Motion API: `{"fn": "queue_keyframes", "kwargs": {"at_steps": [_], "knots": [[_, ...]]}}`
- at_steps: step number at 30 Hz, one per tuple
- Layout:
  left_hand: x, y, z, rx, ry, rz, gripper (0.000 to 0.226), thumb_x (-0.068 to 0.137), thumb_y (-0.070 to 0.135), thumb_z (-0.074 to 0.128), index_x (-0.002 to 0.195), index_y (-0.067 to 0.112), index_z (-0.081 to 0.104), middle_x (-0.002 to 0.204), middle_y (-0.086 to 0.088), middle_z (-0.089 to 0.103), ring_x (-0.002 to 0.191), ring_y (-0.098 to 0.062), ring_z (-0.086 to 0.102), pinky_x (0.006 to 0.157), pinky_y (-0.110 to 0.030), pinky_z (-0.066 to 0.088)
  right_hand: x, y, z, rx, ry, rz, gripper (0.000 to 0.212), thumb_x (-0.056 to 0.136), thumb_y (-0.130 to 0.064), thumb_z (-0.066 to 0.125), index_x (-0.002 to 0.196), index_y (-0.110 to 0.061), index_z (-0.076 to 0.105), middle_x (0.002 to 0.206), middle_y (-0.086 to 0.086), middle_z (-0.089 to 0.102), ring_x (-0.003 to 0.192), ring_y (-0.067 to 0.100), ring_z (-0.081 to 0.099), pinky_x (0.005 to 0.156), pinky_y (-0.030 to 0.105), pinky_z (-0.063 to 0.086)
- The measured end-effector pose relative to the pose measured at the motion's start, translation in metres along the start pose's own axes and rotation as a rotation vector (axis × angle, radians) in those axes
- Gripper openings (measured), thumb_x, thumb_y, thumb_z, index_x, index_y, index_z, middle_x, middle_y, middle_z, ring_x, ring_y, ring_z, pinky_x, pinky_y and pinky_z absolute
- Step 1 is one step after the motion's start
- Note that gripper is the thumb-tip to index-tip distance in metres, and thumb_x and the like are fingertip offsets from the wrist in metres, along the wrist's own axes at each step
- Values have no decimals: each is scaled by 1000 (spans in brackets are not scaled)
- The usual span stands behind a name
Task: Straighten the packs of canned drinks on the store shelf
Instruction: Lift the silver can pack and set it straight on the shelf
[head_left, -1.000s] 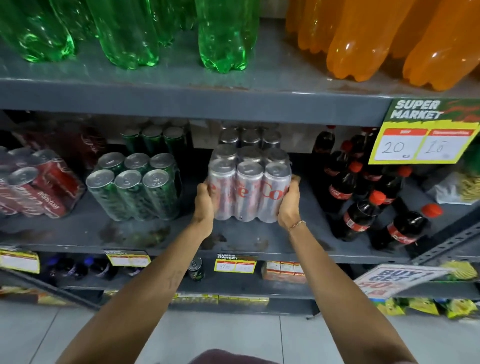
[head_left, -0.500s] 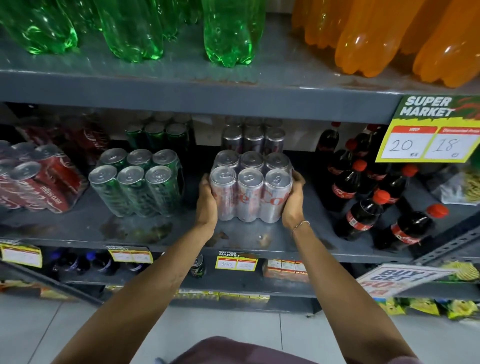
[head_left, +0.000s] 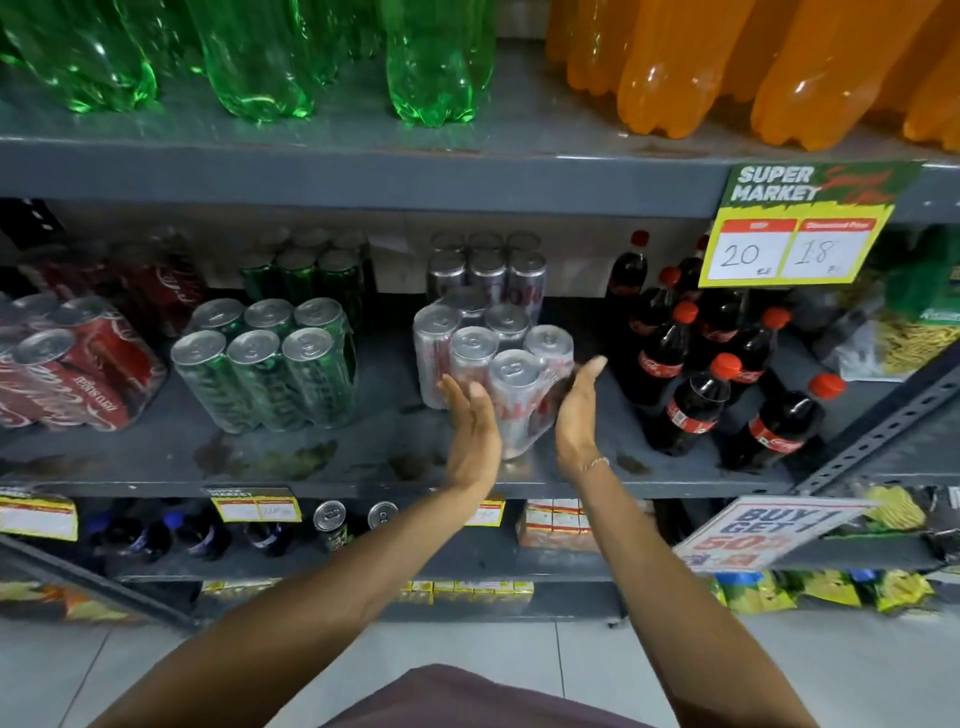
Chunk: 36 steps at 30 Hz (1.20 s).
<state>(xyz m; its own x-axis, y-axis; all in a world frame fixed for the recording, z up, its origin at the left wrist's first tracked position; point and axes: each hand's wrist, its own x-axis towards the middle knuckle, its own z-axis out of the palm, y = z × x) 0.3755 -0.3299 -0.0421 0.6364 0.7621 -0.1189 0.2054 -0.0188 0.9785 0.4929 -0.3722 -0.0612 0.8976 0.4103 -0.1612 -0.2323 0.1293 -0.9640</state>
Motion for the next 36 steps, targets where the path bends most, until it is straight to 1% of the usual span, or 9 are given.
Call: {"fn": "queue_keyframes", "kwargs": {"at_steps": [7,14,17,20,23,25,27,31,36], "knots": [[19,-17,-31,-184,151,-16,69,95,58,8,149,18,26,157,-7,30,145,-19,26,121,-42,17,-75,27,29,-203,339,-180,63,87,-58,14,86,-7,51,91,9,59,90,29,53,88,43,43],[-3,-13,-1,-192,383,66,69,99,47,20,152,11,-7,162,-4,-9,149,-13,-4,123,-39,1,-76,32,19,-129,127,-201,56,96,-50,24,84,-11,61,89,3,62,84,14,56,81,24,46],[13,-9,-5,-237,433,55,66,100,44,20,152,11,-5,162,-6,-6,150,-16,-1,123,-42,5,-28,2,12,-205,210,-220,43,102,-37,25,91,-17,61,105,3,58,103,17,53,99,34,38],[19,-14,-6,-263,463,97,65,100,45,20,152,12,1,162,-6,1,149,-18,7,122,-44,11,18,-31,16,-223,16,-81,59,99,-51,20,137,-14,47,140,0,47,133,17,40,106,27,26],[27,-18,-8,-314,475,148,64,98,45,23,149,6,16,158,-17,18,145,-27,22,118,-49,22,33,-43,24,-257,-180,105,74,90,-69,12,132,-24,53,117,-8,51,108,4,54,86,10,36],[37,-17,-17,-354,442,205,63,96,44,25,138,-3,32,144,-28,37,134,-38,39,111,-55,32,30,-35,30,-264,-234,100,70,88,-72,10,106,-31,65,110,-8,63,94,0,62,72,6,46],[51,-18,-27,-420,382,217,55,97,42,27,121,-4,46,127,-29,53,118,-38,53,103,-57,40,23,-20,30,-257,-165,41,72,89,-70,11,107,-29,67,117,-2,67,101,7,62,87,18,48],[81,-17,-57,-582,134,51,61,100,49,16,99,12,65,86,1,78,84,-10,73,70,-23,59,3,0,25,-163,50,-65,59,91,-67,15,88,-37,66,98,-14,68,91,3,61,78,13,46],[107,-7,-74,-599,-60,-17,61,99,51,21,89,17,71,78,3,79,74,-10,74,58,-20,57,4,9,23,-258,187,-156,61,96,-55,17,114,-11,56,132,9,55,125,25,48,112,37,31]]}}
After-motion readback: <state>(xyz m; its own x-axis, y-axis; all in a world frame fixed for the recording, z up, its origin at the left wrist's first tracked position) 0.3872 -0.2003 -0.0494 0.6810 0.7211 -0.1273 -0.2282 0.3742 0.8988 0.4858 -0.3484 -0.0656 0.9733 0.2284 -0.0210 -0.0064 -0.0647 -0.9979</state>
